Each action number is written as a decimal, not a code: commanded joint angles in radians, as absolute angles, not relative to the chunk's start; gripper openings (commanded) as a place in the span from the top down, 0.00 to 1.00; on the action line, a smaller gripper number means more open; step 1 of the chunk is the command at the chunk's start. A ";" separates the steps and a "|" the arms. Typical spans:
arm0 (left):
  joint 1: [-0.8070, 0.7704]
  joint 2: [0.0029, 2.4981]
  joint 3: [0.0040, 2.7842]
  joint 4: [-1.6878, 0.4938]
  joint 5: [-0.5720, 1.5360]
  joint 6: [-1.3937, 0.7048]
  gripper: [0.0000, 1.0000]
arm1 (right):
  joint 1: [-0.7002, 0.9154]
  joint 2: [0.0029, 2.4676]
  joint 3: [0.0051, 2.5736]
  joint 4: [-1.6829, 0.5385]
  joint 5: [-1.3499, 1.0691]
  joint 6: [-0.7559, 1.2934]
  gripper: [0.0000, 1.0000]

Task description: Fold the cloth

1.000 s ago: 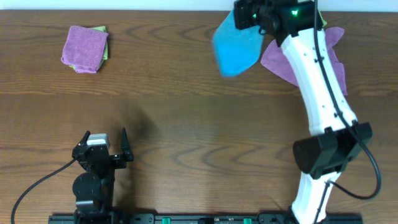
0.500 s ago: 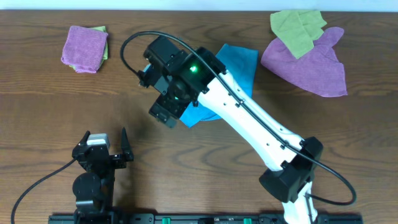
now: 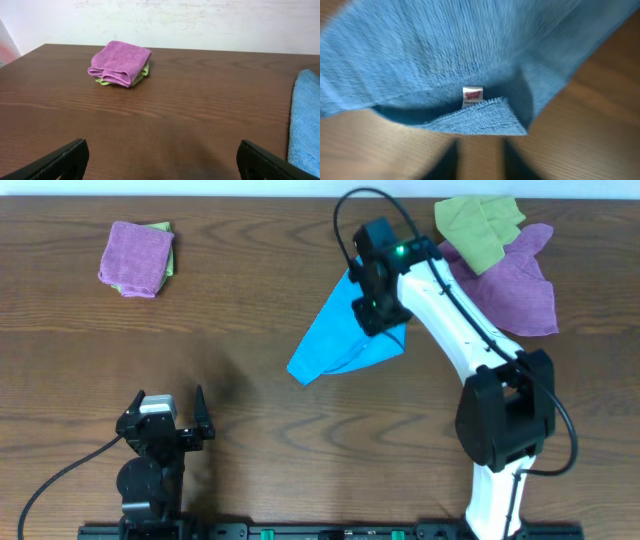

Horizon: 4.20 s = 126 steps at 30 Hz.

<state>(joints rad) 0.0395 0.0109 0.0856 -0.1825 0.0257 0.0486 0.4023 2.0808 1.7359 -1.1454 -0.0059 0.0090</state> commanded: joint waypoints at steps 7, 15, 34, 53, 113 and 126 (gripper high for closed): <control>0.046 0.006 0.056 -0.194 0.019 0.042 0.04 | 0.381 2.079 1.551 -0.967 0.102 0.120 0.99; 0.046 0.006 0.056 -0.194 0.019 0.042 0.05 | 0.340 2.078 1.572 -0.852 0.102 0.119 0.99; 0.046 0.006 0.056 -0.194 0.019 0.042 0.05 | 0.345 2.097 1.452 -0.788 0.017 0.115 0.99; 0.046 0.006 0.056 -0.194 0.019 0.042 0.05 | 0.402 2.082 1.444 -1.084 -0.057 0.102 0.99; -0.110 0.527 0.305 0.385 0.595 -0.023 0.05 | 0.399 0.191 1.151 -1.283 0.173 0.266 0.34; -0.498 1.654 1.485 -0.402 0.210 0.309 0.04 | 0.399 0.198 1.217 -1.082 0.123 0.368 0.01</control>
